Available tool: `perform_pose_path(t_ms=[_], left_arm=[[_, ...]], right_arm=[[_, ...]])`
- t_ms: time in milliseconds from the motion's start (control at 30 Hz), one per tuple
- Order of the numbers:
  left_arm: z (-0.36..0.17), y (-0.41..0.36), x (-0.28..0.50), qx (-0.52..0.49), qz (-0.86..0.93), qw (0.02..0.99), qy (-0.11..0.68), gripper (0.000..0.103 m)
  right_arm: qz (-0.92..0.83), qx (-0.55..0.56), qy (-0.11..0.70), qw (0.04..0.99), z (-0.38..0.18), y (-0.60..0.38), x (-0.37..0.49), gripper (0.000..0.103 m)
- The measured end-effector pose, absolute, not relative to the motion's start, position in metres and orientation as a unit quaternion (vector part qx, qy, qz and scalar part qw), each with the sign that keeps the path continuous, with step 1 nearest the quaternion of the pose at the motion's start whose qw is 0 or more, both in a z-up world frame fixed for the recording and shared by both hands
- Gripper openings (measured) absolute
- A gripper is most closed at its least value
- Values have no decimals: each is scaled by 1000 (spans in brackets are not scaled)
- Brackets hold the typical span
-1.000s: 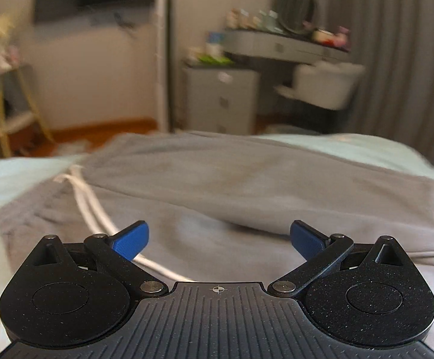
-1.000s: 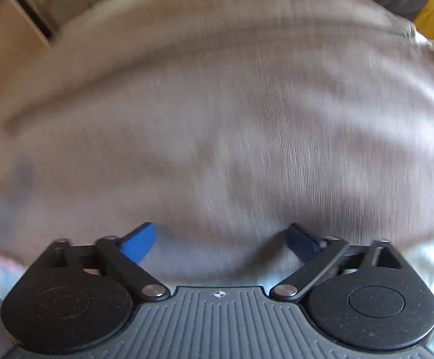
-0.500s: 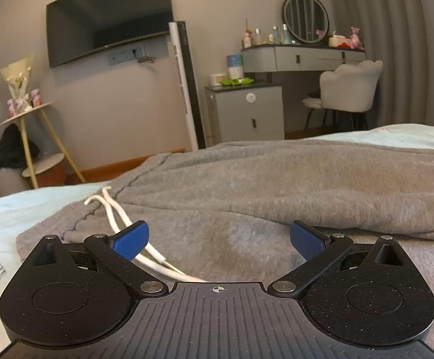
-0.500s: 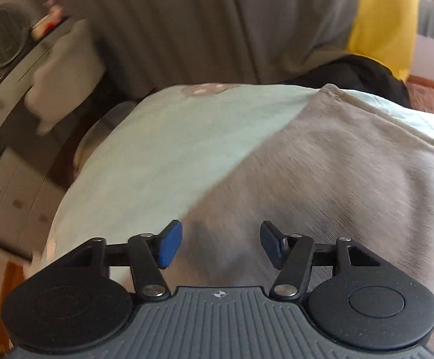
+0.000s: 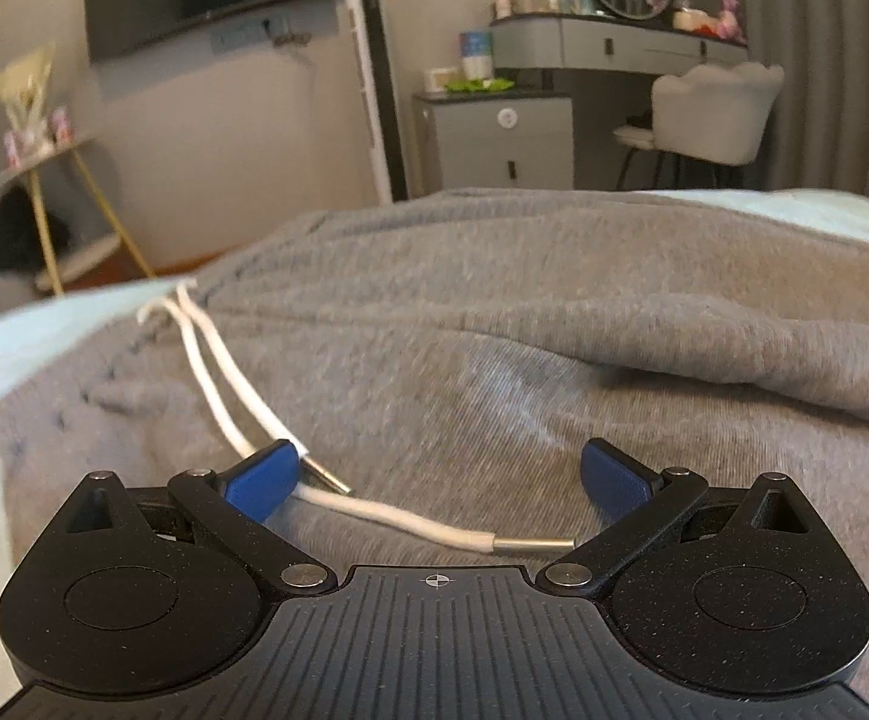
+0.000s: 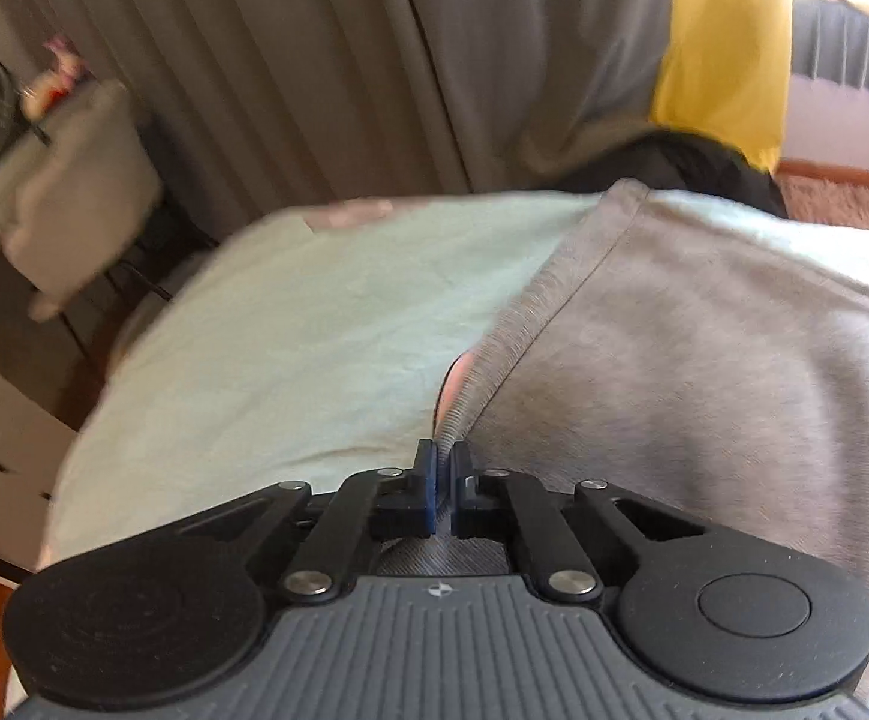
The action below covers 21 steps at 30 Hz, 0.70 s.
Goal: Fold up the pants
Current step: 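Grasp the sweatpants leg hem with the right tool, then lift the hem with the right tool while the left tool grasps the waistband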
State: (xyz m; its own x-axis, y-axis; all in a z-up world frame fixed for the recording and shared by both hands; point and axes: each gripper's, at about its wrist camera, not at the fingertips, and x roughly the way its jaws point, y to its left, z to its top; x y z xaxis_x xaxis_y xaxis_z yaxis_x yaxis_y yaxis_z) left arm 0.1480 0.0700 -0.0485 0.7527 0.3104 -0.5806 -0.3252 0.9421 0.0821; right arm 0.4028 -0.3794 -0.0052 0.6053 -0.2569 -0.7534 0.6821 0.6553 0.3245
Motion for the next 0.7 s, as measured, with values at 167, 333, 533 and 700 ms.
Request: perform_pose_path(t_ms=[167,333,533,700], left_arm=[[-49,76,145,-39,167,936,308,103],[-46,69,140,-32,174,935,309,103],[-42,69,133,-48,166,933,314,103],[-38,63,127,-56,167,935,307,103]], right_arm=[[-224,331,263,878,27,-380,297,3],[-209,367,228,877,14,-365,156,2],[-269,336,283,857,-27,-370,87,5],[-236,143,237,932,3,-349,122,38]])
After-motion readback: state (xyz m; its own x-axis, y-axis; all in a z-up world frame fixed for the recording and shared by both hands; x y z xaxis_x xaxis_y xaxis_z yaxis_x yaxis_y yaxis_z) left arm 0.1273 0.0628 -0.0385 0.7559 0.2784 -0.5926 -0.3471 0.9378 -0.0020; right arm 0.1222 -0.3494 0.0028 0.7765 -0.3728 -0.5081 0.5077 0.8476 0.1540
